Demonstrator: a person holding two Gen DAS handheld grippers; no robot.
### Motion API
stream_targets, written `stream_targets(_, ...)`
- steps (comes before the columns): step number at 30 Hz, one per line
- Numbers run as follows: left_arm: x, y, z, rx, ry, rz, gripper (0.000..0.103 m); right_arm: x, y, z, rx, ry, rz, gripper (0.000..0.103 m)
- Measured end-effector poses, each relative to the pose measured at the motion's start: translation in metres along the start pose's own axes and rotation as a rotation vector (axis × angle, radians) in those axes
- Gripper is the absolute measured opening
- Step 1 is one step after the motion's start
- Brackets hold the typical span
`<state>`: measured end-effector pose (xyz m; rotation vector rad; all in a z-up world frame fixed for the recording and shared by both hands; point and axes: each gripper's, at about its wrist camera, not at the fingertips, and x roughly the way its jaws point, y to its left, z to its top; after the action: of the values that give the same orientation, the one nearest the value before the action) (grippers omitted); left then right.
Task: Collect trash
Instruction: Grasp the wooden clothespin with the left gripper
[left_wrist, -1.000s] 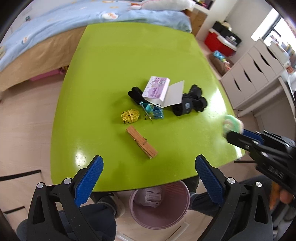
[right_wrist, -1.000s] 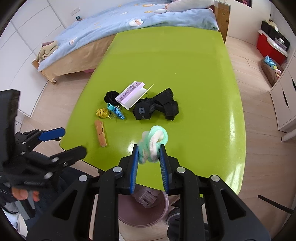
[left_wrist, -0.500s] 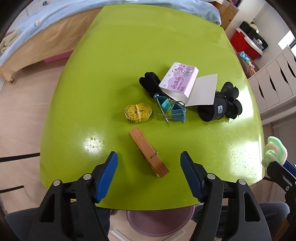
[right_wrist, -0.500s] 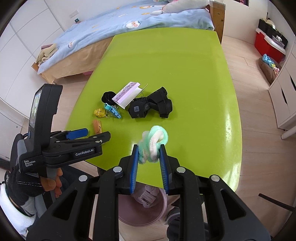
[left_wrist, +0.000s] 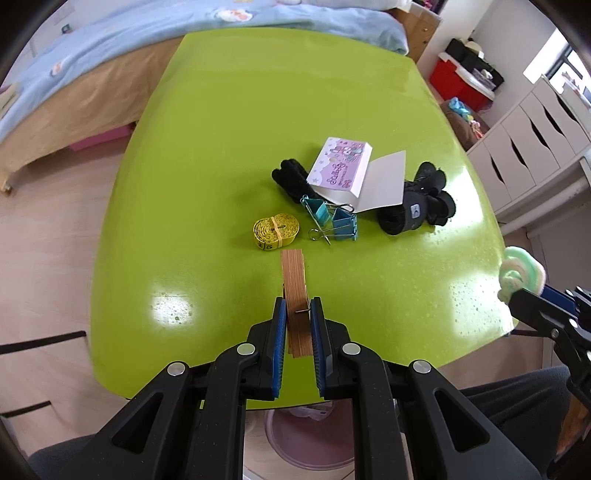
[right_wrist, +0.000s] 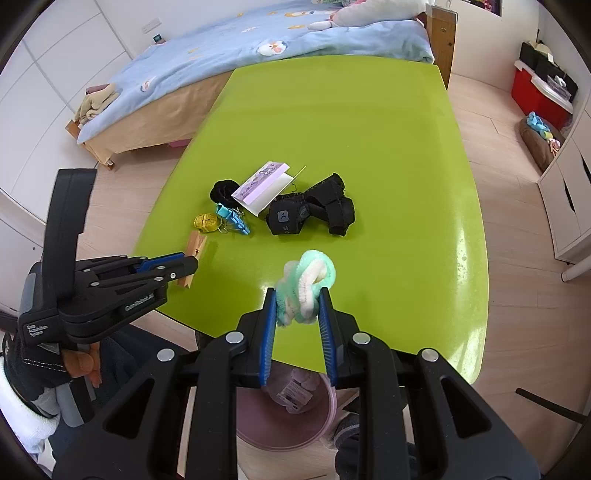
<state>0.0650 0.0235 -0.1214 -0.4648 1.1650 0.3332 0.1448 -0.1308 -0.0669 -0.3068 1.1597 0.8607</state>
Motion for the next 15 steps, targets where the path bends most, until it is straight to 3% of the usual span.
stream_targets(15, -0.085, -0.008, -0.035, 0.203, -0.196, -0.069, 0.013, -0.037, 0.019, -0.017, -0.047, -0.053, 0.002, 0.022)
